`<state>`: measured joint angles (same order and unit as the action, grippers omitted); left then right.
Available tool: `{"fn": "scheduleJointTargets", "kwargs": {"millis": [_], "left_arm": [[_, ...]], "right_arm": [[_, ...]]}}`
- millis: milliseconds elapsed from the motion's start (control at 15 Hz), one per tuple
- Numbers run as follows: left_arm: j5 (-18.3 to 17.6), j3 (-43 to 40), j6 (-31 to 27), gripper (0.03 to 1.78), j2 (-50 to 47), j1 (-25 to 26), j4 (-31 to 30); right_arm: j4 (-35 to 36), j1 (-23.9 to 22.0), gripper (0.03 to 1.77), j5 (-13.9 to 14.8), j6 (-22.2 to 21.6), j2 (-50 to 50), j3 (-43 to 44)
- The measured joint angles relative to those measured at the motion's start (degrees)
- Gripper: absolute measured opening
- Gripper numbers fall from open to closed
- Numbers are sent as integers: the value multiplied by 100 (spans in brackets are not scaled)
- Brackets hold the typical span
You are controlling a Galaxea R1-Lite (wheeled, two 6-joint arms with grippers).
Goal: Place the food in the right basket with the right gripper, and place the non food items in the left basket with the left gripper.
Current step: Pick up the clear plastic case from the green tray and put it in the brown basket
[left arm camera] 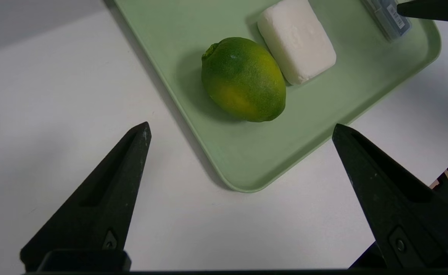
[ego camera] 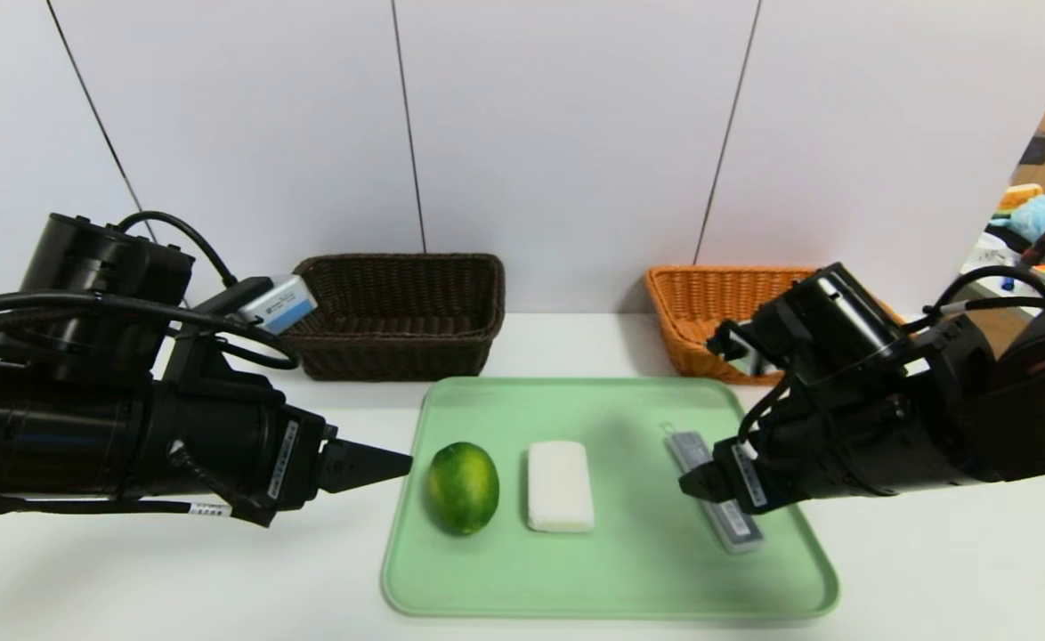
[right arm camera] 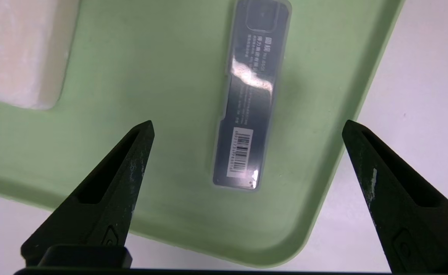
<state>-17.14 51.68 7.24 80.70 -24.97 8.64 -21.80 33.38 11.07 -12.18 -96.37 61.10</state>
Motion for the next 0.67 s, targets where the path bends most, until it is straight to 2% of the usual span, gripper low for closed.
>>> {"fn": "scheduleJointTargets", "kwargs": {"millis": [133,667], "left_arm": [[0,0,0,169,0,0,0],[2,0,4,169,-2,0,9]], "right_arm": [[-105,113,170,240,-322,-211,172],[-96,184,170,268,-981,-728,358]]}}
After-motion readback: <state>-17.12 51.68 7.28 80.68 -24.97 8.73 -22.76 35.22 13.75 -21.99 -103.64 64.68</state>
